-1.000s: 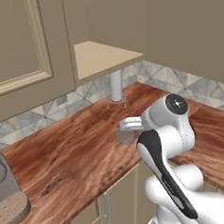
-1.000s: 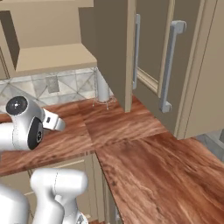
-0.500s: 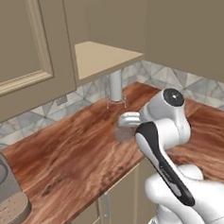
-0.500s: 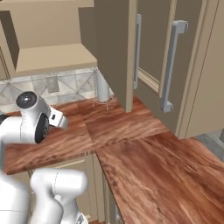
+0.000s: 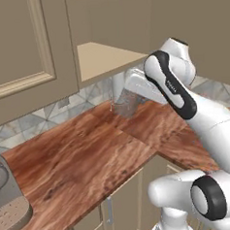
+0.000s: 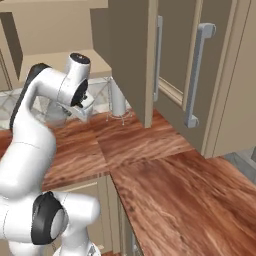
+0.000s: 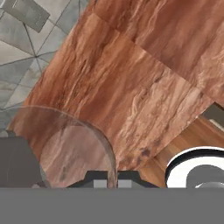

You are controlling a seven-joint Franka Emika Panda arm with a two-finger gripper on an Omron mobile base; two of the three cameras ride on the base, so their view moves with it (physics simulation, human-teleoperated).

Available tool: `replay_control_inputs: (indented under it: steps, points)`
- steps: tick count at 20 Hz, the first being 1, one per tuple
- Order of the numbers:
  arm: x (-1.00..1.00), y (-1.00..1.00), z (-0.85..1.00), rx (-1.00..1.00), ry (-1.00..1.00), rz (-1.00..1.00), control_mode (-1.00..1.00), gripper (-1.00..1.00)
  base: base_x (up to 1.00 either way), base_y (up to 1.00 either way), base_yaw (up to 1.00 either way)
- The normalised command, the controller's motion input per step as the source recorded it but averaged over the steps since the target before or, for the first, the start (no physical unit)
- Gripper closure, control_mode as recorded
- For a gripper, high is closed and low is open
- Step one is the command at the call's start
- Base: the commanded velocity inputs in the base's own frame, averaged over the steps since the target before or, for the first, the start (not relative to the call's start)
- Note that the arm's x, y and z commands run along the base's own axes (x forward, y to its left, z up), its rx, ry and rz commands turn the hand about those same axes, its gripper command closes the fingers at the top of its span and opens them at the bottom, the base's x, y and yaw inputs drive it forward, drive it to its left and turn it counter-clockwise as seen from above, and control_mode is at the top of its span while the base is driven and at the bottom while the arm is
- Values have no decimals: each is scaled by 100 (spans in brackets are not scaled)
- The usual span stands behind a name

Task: Move the glass cup from next to the sink to the open cabinet. Then, move the bowl with the squash to the fridge to clear the area for faucet cleaning.

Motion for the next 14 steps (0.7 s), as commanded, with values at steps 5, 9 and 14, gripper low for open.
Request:
replay_control_inputs:
  steps: [5,9,14]
  points:
    - [8,6,61,0,26,-7,-100,100,0,0,0]
    - [-1,0,5,0,1,0,-100,100,0,0,0]
    - [-46,0,9,-12,-48,0,-100,100,0,0,0]
